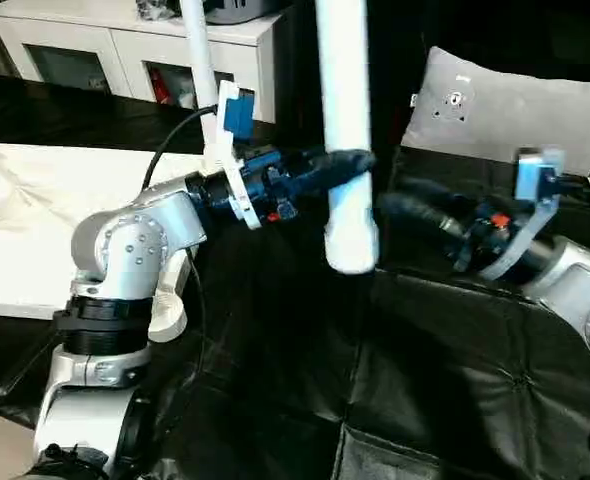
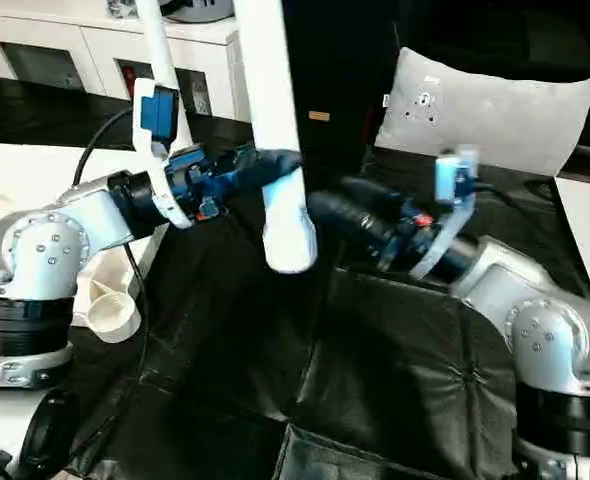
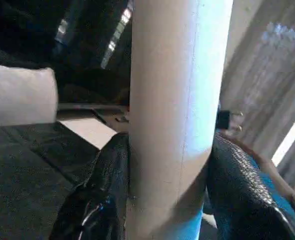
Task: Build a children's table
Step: Pick table leg
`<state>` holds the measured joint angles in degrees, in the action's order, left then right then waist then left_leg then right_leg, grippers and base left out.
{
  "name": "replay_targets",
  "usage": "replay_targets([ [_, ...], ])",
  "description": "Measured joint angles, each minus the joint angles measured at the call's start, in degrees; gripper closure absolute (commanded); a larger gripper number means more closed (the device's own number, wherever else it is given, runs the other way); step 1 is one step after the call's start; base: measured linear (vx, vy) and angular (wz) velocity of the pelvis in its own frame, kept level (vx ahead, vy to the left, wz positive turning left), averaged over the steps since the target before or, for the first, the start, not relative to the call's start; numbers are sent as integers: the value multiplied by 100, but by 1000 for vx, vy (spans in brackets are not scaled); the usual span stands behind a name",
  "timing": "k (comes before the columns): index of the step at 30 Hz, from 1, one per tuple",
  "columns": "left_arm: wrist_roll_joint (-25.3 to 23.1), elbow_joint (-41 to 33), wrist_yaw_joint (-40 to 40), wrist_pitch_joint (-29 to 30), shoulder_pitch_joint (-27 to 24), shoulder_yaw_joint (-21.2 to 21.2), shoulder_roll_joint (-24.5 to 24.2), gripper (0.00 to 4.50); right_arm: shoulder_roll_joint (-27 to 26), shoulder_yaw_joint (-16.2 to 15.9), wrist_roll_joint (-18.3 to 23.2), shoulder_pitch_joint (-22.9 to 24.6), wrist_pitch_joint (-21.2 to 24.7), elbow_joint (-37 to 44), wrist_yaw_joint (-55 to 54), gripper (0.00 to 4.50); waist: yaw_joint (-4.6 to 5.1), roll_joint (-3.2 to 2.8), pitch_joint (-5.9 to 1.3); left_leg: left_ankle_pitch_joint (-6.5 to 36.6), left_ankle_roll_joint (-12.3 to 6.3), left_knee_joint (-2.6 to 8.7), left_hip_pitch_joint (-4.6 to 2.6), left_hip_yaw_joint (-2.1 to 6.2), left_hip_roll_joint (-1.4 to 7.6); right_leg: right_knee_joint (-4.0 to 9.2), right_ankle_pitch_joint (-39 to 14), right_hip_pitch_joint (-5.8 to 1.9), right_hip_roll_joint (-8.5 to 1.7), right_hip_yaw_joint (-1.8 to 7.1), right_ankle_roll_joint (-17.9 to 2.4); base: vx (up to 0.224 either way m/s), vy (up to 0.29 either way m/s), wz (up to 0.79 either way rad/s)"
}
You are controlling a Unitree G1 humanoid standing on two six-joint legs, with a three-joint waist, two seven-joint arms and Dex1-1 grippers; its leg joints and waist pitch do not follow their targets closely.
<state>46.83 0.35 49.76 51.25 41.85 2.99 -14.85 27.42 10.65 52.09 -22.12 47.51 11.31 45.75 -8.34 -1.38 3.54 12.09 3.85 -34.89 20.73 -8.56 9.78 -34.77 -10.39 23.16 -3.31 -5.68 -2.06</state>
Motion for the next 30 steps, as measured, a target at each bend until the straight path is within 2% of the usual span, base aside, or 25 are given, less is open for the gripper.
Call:
replay_targets([
  [4,-12,-126,335,-6,-61,-182,-181,256,37,-254,4,-37,95,33,274,7,9,-1,1,0,0,7,1,0,0,5,-1,1,0,-1,1,0,0,0],
  [9,66,-282,625,30,-75,-451,-138,256,22,-593,4,-223,120,121,549,1,3,-4,3,0,0,7,8,0,0,12,0,2,0,-3,0,0,0,0],
  [10,76,-302,654,30,-75,-468,-138,256,25,-616,7,-231,120,142,602,31,3,-4,3,0,0,8,8,0,0,12,0,2,0,-3,0,0,0,0],
  [12,74,-305,696,29,-75,-503,-153,256,29,-661,11,-230,120,154,686,31,3,-4,3,0,0,10,8,0,0,14,0,2,0,-4,1,0,0,0],
  [22,60,-305,742,-23,-75,-567,-198,256,78,-851,-48,-221,114,154,847,130,7,-3,3,0,0,15,9,0,0,19,0,3,0,-5,1,0,0,0],
  [25,55,-305,740,-38,-76,-567,-216,256,83,-869,-49,-216,114,157,874,153,3,-2,3,0,0,15,11,0,0,23,0,3,0,-5,0,0,0,0],
  [27,54,-308,740,-42,-82,-567,-220,256,88,-882,-54,-211,114,157,909,153,3,-1,3,0,0,15,13,0,0,24,0,3,0,-6,0,0,0,0],
  [28,54,-312,739,-44,-86,-569,-220,256,88,-885,-59,-208,114,157,920,178,3,-1,3,0,-1,15,13,0,0,24,0,3,0,-6,0,0,0,0],
  [30,40,-312,731,-51,-91,-570,-223,256,88,-895,-61,-208,111,158,945,185,3,-1,3,0,-1,15,13,0,0,24,0,3,0,-6,0,0,0,0],
])
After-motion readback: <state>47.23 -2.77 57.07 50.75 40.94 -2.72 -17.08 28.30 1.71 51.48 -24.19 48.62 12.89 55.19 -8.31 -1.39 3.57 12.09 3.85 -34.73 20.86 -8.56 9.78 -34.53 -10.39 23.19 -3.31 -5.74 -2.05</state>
